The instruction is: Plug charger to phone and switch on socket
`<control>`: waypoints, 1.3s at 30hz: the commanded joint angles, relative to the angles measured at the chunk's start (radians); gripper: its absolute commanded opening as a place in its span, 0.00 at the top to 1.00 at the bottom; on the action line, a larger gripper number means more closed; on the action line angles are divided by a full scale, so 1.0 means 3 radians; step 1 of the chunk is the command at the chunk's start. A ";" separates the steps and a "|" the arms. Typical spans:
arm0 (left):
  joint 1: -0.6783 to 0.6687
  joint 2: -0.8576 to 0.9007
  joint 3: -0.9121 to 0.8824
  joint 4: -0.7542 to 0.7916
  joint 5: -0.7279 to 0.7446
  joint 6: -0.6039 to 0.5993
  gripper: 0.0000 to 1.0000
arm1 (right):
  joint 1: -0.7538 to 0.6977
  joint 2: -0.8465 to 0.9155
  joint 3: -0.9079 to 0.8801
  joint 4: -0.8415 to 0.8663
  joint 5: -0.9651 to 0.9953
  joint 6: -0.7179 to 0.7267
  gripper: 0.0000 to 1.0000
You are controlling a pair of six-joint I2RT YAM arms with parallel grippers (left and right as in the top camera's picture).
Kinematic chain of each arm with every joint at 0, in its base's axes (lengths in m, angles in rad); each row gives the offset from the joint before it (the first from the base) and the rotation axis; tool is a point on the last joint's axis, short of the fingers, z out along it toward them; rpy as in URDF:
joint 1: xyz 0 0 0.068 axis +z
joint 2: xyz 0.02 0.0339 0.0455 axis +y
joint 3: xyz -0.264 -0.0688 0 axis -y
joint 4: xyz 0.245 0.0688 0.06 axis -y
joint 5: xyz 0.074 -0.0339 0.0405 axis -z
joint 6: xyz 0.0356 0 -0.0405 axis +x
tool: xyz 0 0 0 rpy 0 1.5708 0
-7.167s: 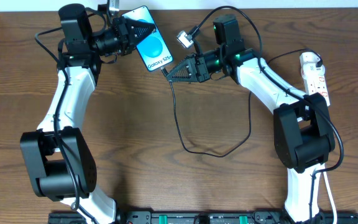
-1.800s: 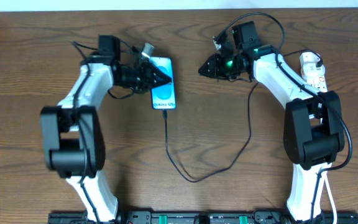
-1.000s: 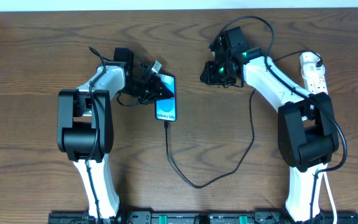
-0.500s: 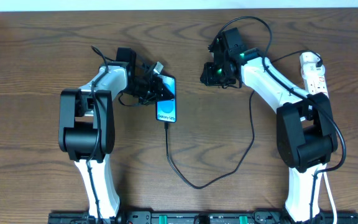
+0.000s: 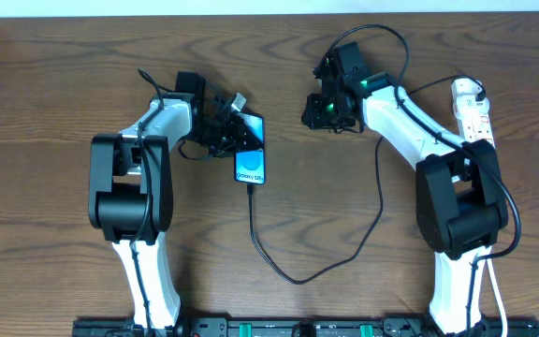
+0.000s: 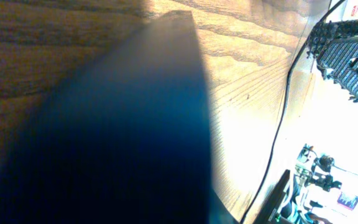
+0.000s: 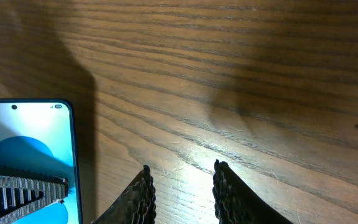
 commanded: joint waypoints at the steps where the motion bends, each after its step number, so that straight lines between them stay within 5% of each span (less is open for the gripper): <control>1: -0.0014 0.0004 0.0027 -0.0009 0.0041 0.0056 0.87 | 0.0019 -0.0095 0.0033 -0.0001 0.0017 -0.0064 0.70; 20: -0.0013 0.0004 0.0027 -0.0020 -0.0245 -0.0108 0.70 | 0.0019 -0.0095 0.0033 -0.0003 0.0017 -0.0064 0.70; 39: -0.0013 0.0004 0.0027 -0.0022 -0.0650 -0.0108 0.38 | 0.0019 -0.0095 0.0033 -0.0001 0.0017 -0.0064 0.70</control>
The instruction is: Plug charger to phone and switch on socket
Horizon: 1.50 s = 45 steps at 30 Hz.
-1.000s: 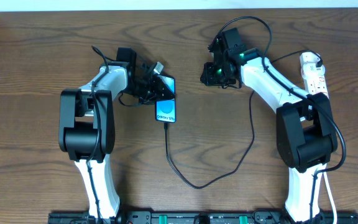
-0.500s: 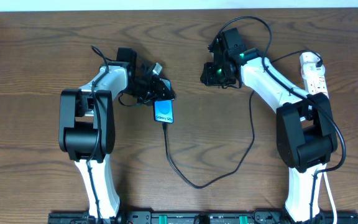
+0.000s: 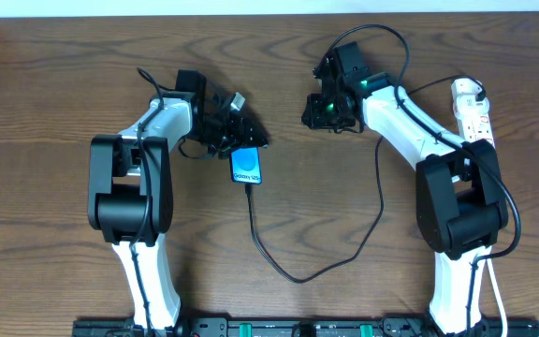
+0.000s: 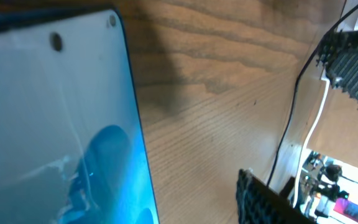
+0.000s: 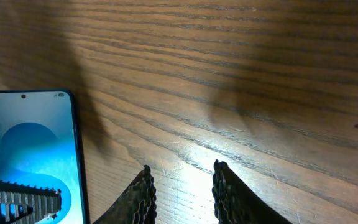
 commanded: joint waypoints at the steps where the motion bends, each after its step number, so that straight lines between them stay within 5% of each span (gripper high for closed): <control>1: -0.0003 0.0025 0.0004 -0.0011 -0.0504 0.0017 0.37 | 0.0019 -0.0097 0.0033 -0.0001 0.0015 -0.0064 0.70; 23: -0.0003 0.0025 0.0004 -0.0099 -0.1438 -0.0031 0.36 | 0.0019 -0.0097 0.0033 0.0001 0.0015 -0.0064 0.70; 45: -0.0001 0.0023 0.0004 -0.0098 -0.1787 -0.0031 0.36 | 0.0019 -0.0097 0.0033 -0.0001 0.0017 -0.0065 0.70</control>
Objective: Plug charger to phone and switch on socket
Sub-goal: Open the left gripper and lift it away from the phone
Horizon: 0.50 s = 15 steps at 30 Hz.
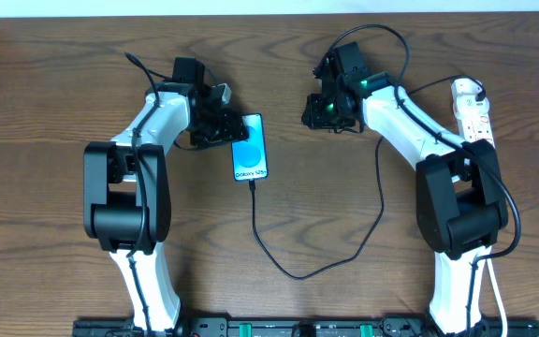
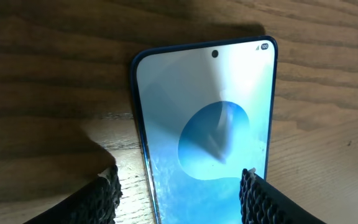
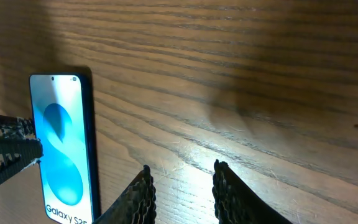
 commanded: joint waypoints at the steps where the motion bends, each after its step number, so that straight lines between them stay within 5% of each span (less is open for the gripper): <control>1: 0.0019 0.0198 -0.0128 -0.0031 -0.0472 -0.0004 0.36 | 0.0019 -0.0097 0.0033 -0.0003 0.0017 -0.0064 0.70; 15: 0.0034 -0.0693 -0.0117 -0.0172 -0.0781 -0.0006 0.36 | 0.0017 -0.0097 0.0033 -0.0001 0.0015 -0.0064 0.69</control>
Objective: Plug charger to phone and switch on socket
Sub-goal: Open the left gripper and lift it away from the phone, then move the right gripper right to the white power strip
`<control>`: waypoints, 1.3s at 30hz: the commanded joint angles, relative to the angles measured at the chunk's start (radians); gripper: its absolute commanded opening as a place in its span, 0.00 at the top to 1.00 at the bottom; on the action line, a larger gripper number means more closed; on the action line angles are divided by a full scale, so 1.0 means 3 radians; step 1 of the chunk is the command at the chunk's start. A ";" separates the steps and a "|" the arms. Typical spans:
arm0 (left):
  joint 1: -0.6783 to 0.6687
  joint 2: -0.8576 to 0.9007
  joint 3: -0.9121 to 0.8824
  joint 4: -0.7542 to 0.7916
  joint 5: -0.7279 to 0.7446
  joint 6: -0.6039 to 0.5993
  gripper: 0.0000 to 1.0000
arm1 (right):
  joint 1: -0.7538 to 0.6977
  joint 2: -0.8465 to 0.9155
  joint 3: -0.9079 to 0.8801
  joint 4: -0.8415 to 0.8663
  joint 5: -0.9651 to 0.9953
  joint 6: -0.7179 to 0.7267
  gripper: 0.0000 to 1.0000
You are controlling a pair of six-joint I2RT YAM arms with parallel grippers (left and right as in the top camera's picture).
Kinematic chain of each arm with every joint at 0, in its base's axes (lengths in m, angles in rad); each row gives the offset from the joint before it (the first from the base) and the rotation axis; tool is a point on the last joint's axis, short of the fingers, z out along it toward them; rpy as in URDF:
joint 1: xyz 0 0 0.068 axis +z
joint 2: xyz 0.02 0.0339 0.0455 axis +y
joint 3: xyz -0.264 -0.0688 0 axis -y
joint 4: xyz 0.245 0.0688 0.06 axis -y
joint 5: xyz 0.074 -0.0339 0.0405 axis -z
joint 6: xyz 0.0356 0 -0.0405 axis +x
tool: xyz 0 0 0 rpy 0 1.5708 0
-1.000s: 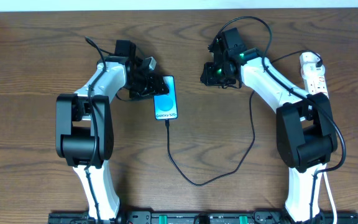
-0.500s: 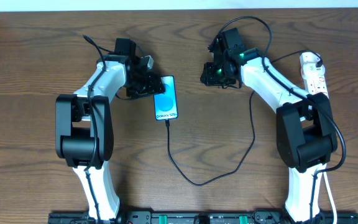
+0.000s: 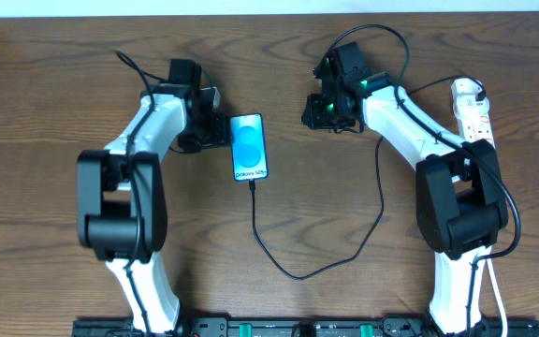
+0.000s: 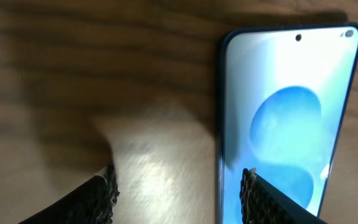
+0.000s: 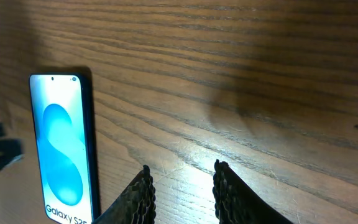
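The phone [image 3: 250, 147] lies flat on the table, screen up and lit blue; it also shows as the phone [image 4: 291, 112] and the phone [image 5: 64, 149]. A black charger cable [image 3: 293, 277] meets its near end, loops across the table and runs up the right side. The white socket strip [image 3: 473, 112] lies at the far right. My left gripper [image 3: 210, 131] stands open just left of the phone; its right finger [image 4: 260, 196] overlaps the phone's left edge, nothing held. My right gripper [image 3: 331, 110] hovers open to the right of the phone, with its fingers [image 5: 225, 190] over bare wood.
The table is dark wood [image 3: 54, 94]. The cable's loop lies in the middle near the front edge. A second dark cable [image 3: 386, 37] arcs over the right arm at the back. The robot's base rail [image 3: 279, 328] runs along the front.
My left gripper has shifted left, from straddling the phone to standing beside its left edge. The phone lies where it was. The right arm has not moved.
At first my left gripper held the phone tilted off the table with the cable hanging from it. It was still held tilted at the following moment. Then the phone lay flat with the open fingers over it, and now the gripper is off to its left.
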 commanded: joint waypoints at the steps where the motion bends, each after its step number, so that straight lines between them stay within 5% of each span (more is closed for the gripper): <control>1: 0.0020 -0.0523 0.0006 -0.0036 -0.0155 -0.0020 0.36 | 0.0017 -0.0095 0.0033 -0.0001 0.0015 -0.0064 0.70; 13: 0.0019 -0.1912 0.0006 -0.0280 -0.0156 -0.0093 0.35 | -0.0060 -0.0231 0.0036 -0.0135 0.0013 -0.0215 0.71; 24: 0.0019 -0.2330 0.0005 -0.0323 -0.0156 -0.0092 0.34 | -0.0367 -0.0905 0.0036 -0.0619 0.0014 -0.0573 0.71; 25: 0.0019 -0.2328 0.0005 -0.0323 -0.0156 -0.0092 0.07 | -0.0420 -0.0984 0.0036 -0.0682 0.0015 -0.0628 0.72; 39: 0.0019 -0.2319 0.0005 -0.0323 -0.0156 -0.0092 0.06 | -0.1544 -0.1300 0.0033 -0.1189 -0.0187 -0.0652 0.74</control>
